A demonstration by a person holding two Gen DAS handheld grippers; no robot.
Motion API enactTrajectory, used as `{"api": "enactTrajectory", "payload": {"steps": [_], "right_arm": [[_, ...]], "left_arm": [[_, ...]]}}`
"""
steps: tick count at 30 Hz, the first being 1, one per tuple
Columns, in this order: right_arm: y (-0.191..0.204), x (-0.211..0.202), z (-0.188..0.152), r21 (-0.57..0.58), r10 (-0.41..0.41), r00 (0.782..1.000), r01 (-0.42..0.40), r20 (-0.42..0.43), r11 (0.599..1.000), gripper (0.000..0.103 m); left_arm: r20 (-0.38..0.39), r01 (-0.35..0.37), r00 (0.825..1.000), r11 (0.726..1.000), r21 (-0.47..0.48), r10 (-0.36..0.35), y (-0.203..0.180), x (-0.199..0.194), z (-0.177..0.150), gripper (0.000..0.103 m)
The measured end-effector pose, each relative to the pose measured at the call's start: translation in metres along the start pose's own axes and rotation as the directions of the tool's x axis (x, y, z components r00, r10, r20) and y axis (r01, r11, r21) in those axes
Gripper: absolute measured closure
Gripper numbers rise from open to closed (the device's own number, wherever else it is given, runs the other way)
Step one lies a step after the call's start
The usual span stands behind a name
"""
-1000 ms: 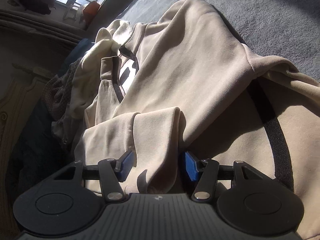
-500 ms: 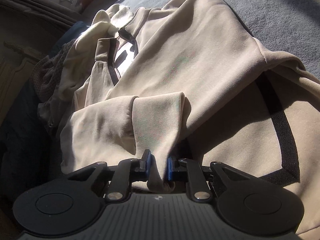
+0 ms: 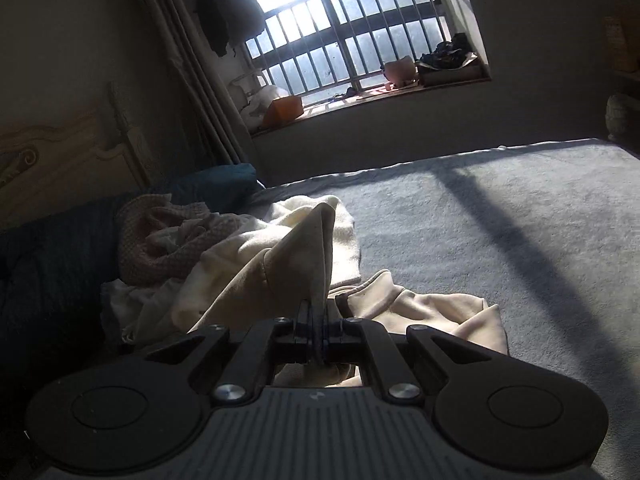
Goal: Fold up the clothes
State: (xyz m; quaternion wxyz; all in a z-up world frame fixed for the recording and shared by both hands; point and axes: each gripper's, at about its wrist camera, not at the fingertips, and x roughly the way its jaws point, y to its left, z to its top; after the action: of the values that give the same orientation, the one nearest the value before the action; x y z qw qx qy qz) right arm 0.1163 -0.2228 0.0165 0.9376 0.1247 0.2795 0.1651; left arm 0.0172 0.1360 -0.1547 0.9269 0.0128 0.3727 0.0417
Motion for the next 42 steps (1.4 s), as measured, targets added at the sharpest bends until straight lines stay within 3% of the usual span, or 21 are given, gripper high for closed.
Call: {"api": "enactTrajectory", "payload": {"steps": [4,5,6,8,9,12,17,21,24,26,27,30,33,35,38,42], "right_arm": [[-0.001,0.003,0.004,-0.003,-0.01,1.0,0.01,0.0,1.0,0.099],[-0.002,0.004,0.003,-0.002,-0.014,1.0,0.014,0.0,1.0,0.099],[-0.003,0.004,0.002,0.001,-0.017,1.0,0.017,0.0,1.0,0.099],[-0.008,0.003,0.002,0.022,-0.01,1.0,0.01,0.0,1.0,0.099],[-0.011,0.002,0.002,0.035,-0.006,1.0,0.006,0.0,0.999,0.099],[-0.019,-0.003,0.002,0.08,0.01,1.0,-0.009,-0.011,0.997,0.099],[-0.035,-0.014,0.004,0.16,0.049,0.999,-0.046,-0.014,0.986,0.099],[-0.071,0.003,-0.031,0.23,-0.029,0.991,0.059,-0.131,0.971,0.099],[-0.102,0.029,-0.071,0.264,-0.091,0.964,0.158,-0.248,0.952,0.099],[-0.112,0.038,-0.087,0.285,-0.108,0.953,0.191,-0.284,0.939,0.099],[-0.113,0.035,-0.089,0.293,-0.1,0.958,0.18,-0.269,0.939,0.099],[-0.101,0.023,-0.075,0.224,-0.098,0.976,0.142,-0.195,0.964,0.099],[-0.099,0.028,-0.077,0.123,-0.144,0.968,0.171,-0.205,0.978,0.099],[-0.1,0.041,-0.091,0.032,-0.185,0.952,0.199,-0.244,0.979,0.097],[-0.102,0.066,-0.121,-0.118,-0.258,0.916,0.232,-0.307,0.966,0.087],[-0.096,0.054,-0.112,-0.173,-0.315,0.916,0.278,-0.247,0.945,0.071]], "left_arm": [[0.021,0.003,1.0,1.0,0.009,-0.003,0.001,0.002,0.004,0.032],[0.025,0.011,1.0,1.0,0.014,-0.012,0.0,0.002,0.003,0.037],[0.03,0.02,0.999,1.0,0.019,-0.021,0.0,0.001,0.002,0.049],[0.048,0.043,0.998,0.999,0.022,-0.044,-0.001,-0.001,0.001,0.063],[0.058,0.051,0.997,0.998,0.024,-0.053,-0.001,-0.002,0.001,0.078],[0.094,0.05,0.994,0.998,0.041,-0.054,-0.005,-0.008,-0.001,0.094],[0.15,0.055,0.987,0.998,0.038,-0.06,-0.005,-0.012,-0.003,0.098],[0.145,0.055,0.988,0.998,0.032,-0.059,-0.002,-0.01,-0.009,0.098],[0.146,0.054,0.987,0.998,0.043,-0.06,-0.002,-0.009,-0.012,0.098],[0.152,0.05,0.987,0.997,0.056,-0.058,-0.003,-0.009,-0.013,0.098],[0.156,0.048,0.986,0.997,0.062,-0.058,-0.003,-0.01,-0.014,0.098],[0.166,0.046,0.984,0.995,0.087,-0.06,-0.005,-0.014,-0.015,0.098],[0.158,0.031,0.986,0.992,0.126,-0.051,-0.009,-0.012,-0.019,0.098],[0.146,0.026,0.988,0.989,0.144,-0.047,-0.011,-0.01,-0.023,0.098],[0.14,0.018,0.989,0.983,0.184,-0.045,-0.014,-0.009,-0.026,0.097],[0.102,0.051,0.992,0.977,0.208,-0.073,-0.009,-0.015,-0.026,0.093]]}}
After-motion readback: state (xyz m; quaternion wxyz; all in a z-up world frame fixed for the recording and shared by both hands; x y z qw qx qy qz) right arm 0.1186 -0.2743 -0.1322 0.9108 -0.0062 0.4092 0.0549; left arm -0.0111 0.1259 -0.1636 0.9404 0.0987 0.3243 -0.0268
